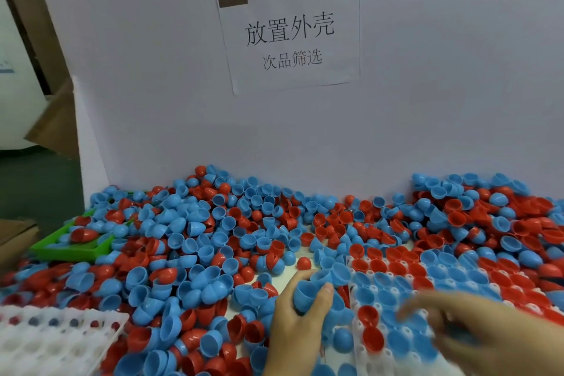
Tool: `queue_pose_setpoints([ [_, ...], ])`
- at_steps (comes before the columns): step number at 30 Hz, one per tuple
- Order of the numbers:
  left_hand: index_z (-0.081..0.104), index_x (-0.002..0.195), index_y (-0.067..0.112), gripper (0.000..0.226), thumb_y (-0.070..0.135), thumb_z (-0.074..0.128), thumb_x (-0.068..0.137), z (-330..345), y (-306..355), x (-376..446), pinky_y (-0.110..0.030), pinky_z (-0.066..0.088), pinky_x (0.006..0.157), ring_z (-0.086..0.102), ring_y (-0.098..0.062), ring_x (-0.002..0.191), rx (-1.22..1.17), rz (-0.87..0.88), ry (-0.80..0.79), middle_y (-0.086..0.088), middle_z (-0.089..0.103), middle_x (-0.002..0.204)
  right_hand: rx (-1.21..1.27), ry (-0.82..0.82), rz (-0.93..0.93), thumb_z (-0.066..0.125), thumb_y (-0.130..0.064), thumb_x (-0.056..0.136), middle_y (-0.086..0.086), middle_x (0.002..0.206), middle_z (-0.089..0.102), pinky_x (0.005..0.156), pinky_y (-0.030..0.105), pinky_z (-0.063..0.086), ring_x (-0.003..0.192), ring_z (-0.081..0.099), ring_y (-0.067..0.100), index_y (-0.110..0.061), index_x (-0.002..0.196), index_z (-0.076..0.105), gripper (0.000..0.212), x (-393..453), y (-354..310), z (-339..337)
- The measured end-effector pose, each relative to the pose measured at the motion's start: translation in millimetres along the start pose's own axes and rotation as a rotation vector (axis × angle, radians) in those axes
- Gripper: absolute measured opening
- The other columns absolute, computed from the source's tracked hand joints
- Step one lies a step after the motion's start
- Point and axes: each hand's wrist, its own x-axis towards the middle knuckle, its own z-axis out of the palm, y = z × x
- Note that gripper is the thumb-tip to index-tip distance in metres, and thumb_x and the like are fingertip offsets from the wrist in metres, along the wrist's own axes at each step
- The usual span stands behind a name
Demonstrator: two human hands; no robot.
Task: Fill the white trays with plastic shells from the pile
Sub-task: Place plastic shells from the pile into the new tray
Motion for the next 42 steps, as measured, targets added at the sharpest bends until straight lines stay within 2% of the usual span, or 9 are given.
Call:
queue_pose_setpoints([
  [2,0.07,0.102,0.027,0.01,0.02,0.066,0.095,0,2,-1,-0.012,0.052,0.071,0.071,-0.001,0.087,0.0,-0.001,-0.007,0.01,0.077,0.092,0.55,0.411,-0.205,0.062,-0.042,0.091,-0.017,0.096,0.066,0.071,0.025,0.055,0.076,0.061,-0.007,-0.072,0.119,0.043,0.045,13,-26,-5],
  [4,0.07,0.103,0.022,0.009,0.018,0.066,0.095,1,3,-2,-0.015,0.054,0.072,0.072,-0.004,0.088,-0.007,-0.003,-0.019,0.006,0.078,0.093,0.965,0.65,-0.331,0.053,-0.012,0.1,-0.037,0.116,0.061,0.089,0.024,0.051,0.105,0.061,-0.007,-0.063,0.136,0.037,0.064,35,-36,-6],
  [9,0.071,0.104,0.021,0.01,0.018,0.066,0.095,0,3,-2,-0.018,0.054,0.074,0.072,-0.008,0.091,-0.003,0.014,-0.021,0.005,0.077,0.094,0.724,0.723,-0.232,0.057,-0.015,0.097,-0.041,0.131,0.045,0.091,0.017,0.044,0.116,0.051,-0.013,-0.069,0.126,0.041,0.063,55,-28,24],
  [17,0.07,0.104,0.023,0.013,0.015,0.065,0.095,3,3,-5,-0.011,0.051,0.071,0.071,-0.002,0.088,0.027,0.049,-0.03,0.012,0.077,0.09,0.724,0.955,0.006,0.045,0.01,0.096,-0.004,0.079,0.072,0.057,0.017,0.053,0.07,0.067,0.009,-0.025,0.093,0.072,0.044,44,16,52],
  [22,0.066,0.1,0.034,0.014,0.023,0.071,0.092,8,-3,-7,-0.019,0.054,0.077,0.071,-0.007,0.087,0.231,0.196,-0.071,0.009,0.076,0.092,0.781,0.883,-0.071,0.061,-0.004,0.094,0.002,0.063,0.065,0.051,0.014,0.045,0.054,0.055,0.007,-0.019,0.081,0.074,0.024,40,13,62],
  [27,0.05,0.101,0.06,0.032,0.068,0.048,0.07,8,-11,-4,-0.02,0.049,0.087,0.055,0.003,0.104,0.657,0.379,-0.017,0.028,0.06,0.101,0.693,0.793,-0.048,0.072,-0.018,0.088,0.001,0.073,0.071,0.061,0.031,0.056,0.068,0.066,0.019,-0.026,0.078,0.076,0.014,44,-4,74],
  [32,0.043,0.126,0.05,0.058,0.07,0.035,0.073,10,-13,-6,-0.011,0.04,0.081,0.041,0.005,0.106,0.896,0.499,-0.071,0.033,0.046,0.101,0.657,0.669,0.051,0.073,-0.03,0.088,-0.001,0.075,0.074,0.074,0.036,0.058,0.075,0.07,0.02,-0.023,0.074,0.078,0.016,44,-12,76],
  [37,0.038,0.122,0.048,0.046,0.058,0.045,0.078,14,-10,-10,-0.015,0.045,0.072,0.045,0.0,0.098,0.959,0.62,-0.137,0.022,0.054,0.102,0.7,0.554,0.041,0.07,-0.015,0.09,-0.003,0.078,0.076,0.075,0.03,0.058,0.077,0.071,0.012,-0.026,0.078,0.081,0.02,42,-10,75],
  [42,0.045,0.122,0.056,0.05,0.067,0.051,0.073,14,-7,-12,-0.011,0.046,0.083,0.053,0.005,0.103,0.717,0.438,-0.056,0.026,0.055,0.104,0.981,0.632,0.04,0.07,-0.012,0.09,-0.004,0.059,0.064,0.048,0.015,0.04,0.047,0.049,0.005,-0.023,0.078,0.081,0.019,42,-1,71],
])
